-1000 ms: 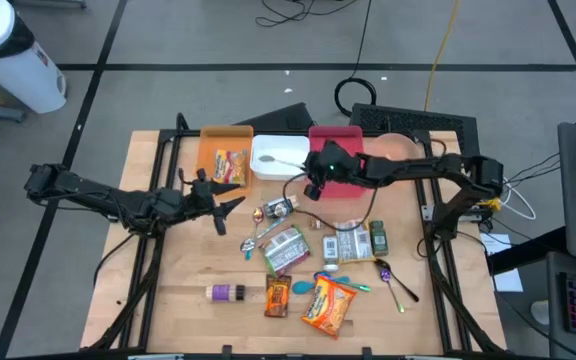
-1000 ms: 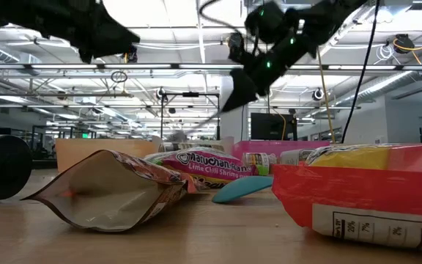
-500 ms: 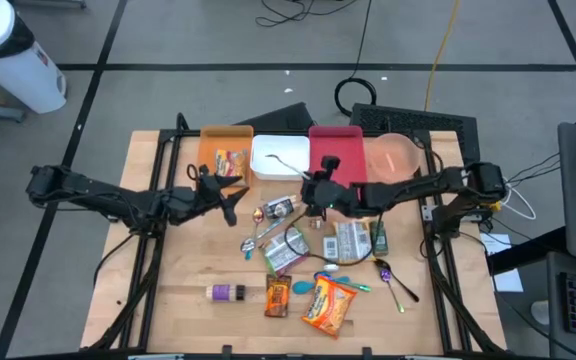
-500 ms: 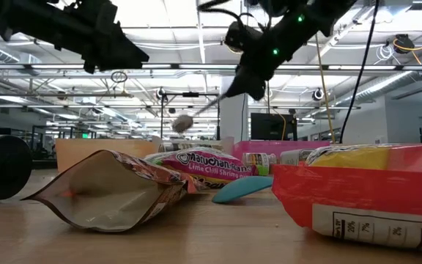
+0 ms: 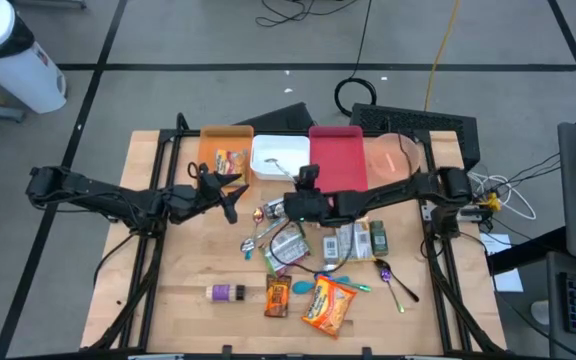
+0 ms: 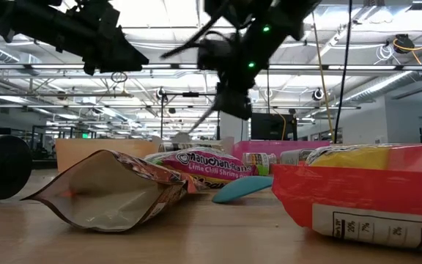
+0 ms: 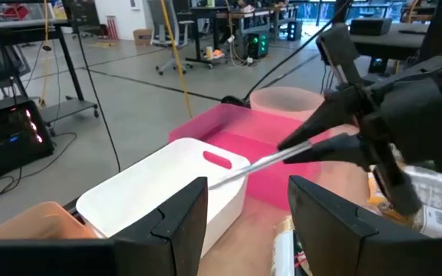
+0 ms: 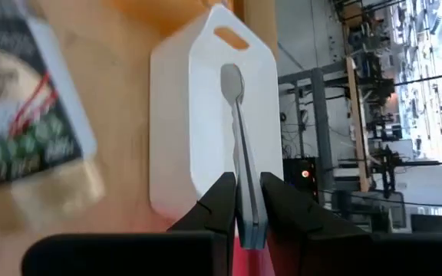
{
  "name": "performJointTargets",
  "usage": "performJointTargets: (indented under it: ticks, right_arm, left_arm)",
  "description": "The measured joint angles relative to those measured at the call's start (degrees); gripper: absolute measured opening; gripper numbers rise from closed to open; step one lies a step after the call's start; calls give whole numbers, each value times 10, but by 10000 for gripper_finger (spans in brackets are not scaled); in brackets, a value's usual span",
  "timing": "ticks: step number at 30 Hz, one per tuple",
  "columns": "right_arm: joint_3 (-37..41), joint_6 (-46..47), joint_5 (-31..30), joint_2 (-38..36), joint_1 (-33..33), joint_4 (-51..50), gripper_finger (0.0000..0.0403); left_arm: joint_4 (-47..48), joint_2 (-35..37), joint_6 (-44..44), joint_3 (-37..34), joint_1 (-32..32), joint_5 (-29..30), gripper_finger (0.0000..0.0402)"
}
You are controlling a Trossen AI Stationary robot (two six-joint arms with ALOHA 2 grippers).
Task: Pick & Place Food Item
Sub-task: Put the top blue patterned spoon into the white bin
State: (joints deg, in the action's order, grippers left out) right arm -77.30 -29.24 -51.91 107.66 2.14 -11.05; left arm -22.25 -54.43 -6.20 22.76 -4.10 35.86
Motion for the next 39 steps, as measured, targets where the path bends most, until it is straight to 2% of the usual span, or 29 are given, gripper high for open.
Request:
performJointTargets:
  ticks: [8, 11, 22, 28, 35, 39]
  right_arm:
    - [-68, -90, -73, 95, -7, -15, 31]
    - [-73, -107, -83, 105, -12, -16, 31]
    - [-73, -120, -76, 104, -15, -41, 31]
    - [-72, -90, -37, 103, -25, -60, 32]
    - [-72, -91, -31, 103, -28, -72, 68]
    - [-72, -93, -5, 103, -28, -75, 79]
  left_arm:
    - [2, 0, 0, 0, 0, 0, 186]
    - [2, 0, 0, 0, 0, 0, 186]
    - [2, 0, -1, 0, 0, 0, 186]
    - [2, 0, -1, 0, 0, -15, 186]
    - [2, 0, -1, 0, 0, -15, 186]
    - [2, 0, -1, 0, 0, -15, 186]
